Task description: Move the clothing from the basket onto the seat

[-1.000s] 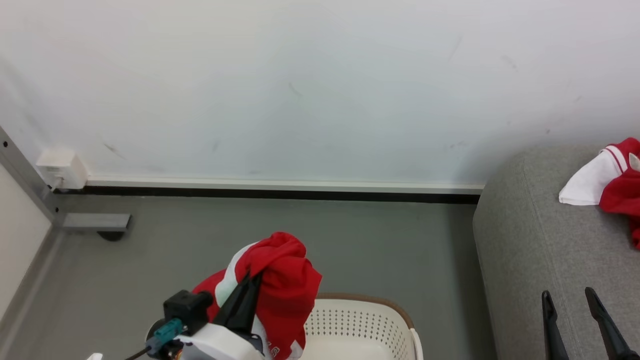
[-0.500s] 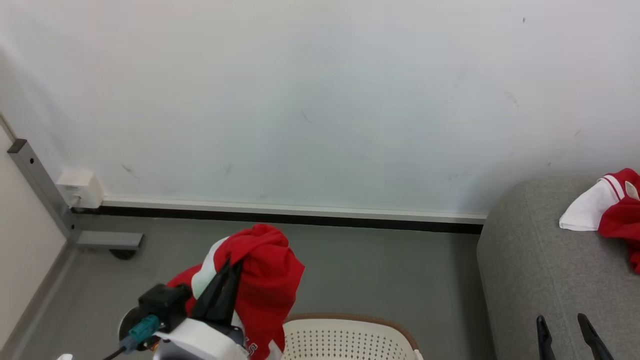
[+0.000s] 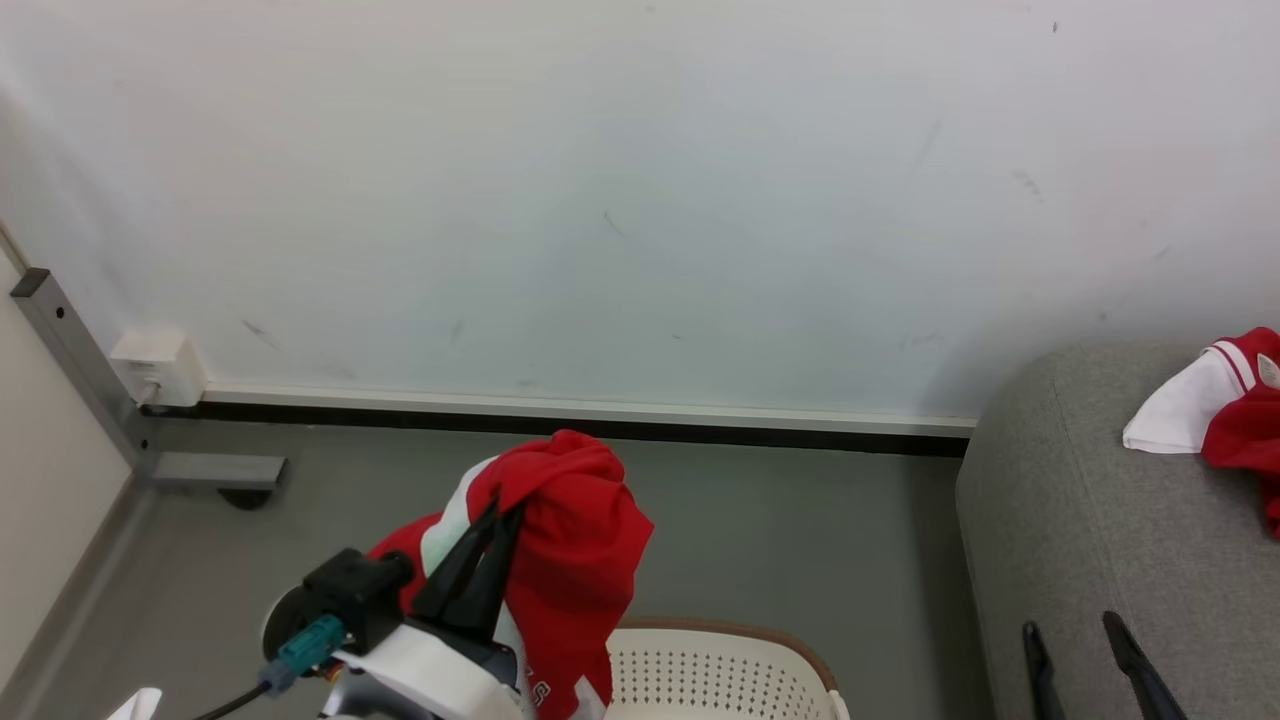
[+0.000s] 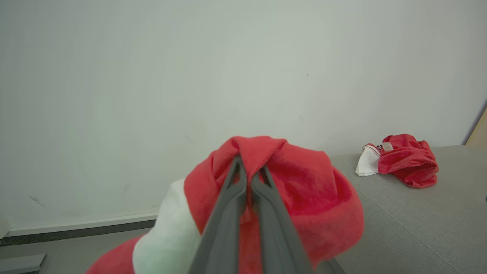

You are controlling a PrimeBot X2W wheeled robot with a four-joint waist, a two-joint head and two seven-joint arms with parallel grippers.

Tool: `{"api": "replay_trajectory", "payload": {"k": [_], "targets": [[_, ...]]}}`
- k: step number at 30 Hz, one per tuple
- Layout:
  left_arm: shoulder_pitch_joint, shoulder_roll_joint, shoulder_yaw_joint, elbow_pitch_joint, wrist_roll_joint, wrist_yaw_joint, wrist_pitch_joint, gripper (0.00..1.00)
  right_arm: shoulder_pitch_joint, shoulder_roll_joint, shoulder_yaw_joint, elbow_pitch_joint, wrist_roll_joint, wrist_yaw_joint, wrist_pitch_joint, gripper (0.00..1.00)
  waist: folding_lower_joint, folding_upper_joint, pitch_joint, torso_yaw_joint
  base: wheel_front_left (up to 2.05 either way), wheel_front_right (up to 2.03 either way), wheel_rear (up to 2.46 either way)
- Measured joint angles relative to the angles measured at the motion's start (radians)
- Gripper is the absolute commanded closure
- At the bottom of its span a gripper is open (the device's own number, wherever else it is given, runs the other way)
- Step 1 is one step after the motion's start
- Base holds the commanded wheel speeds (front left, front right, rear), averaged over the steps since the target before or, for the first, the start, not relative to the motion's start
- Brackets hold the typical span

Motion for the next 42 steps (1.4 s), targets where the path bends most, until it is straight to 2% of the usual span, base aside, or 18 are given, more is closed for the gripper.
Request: {"api": "replay_trajectory", "payload": {"k": [7, 15, 19, 29, 40, 41, 42], "targets": [[-0.011, -0.018, -0.034, -0.019, 0.004, -0.001, 0.003, 1.0, -0.015, 0.001, 0.138, -0.052, -0.002, 0.0, -0.002, 0.0, 0.0, 0.0, 0.003, -0.004, 0.0, 0.0, 0.0], [-0.062, -0.077, -0.107, -0.019, 0.01, -0.014, 0.003, 1.0, -0.063, 0.005, 0.361, -0.071, 0.024, 0.0, -0.002, 0.0, 0.0, 0.0, 0.01, -0.011, 0.0, 0.0, 0.0], [-0.081, -0.104, -0.155, -0.007, 0.013, -0.024, 0.002, 1.0, -0.085, 0.007, 0.424, -0.067, 0.04, 0.0, -0.002, 0.0, 0.0, 0.0, 0.011, -0.014, 0.0, 0.0, 0.0], [-0.108, -0.151, -0.334, -0.017, 0.009, -0.042, 0.002, 1.0, -0.12, 0.008, 0.416, -0.016, 0.072, 0.0, -0.002, 0.0, 0.0, 0.0, 0.011, -0.014, 0.0, 0.0, 0.0], [-0.099, -0.157, -0.443, -0.084, -0.055, -0.053, 0.048, 1.0, -0.12, 0.008, 0.325, 0.0, 0.076, 0.0, -0.002, 0.0, 0.0, 0.0, 0.015, -0.017, 0.0, 0.0, 0.0], [-0.099, -0.157, -0.444, -0.089, -0.057, -0.053, 0.05, 1.0, -0.12, 0.008, 0.32, 0.0, 0.079, 0.0, -0.002, 0.56, 0.0, 0.0, 0.015, -0.017, 0.0, 0.0, 0.0], [-0.099, -0.157, -0.445, -0.091, -0.057, -0.053, 0.053, 1.0, -0.12, 0.008, 0.318, 0.0, 0.084, 0.0, -0.002, 0.98, 0.0, 0.0, 0.016, -0.017, 0.0, 0.0, 0.0]]}}
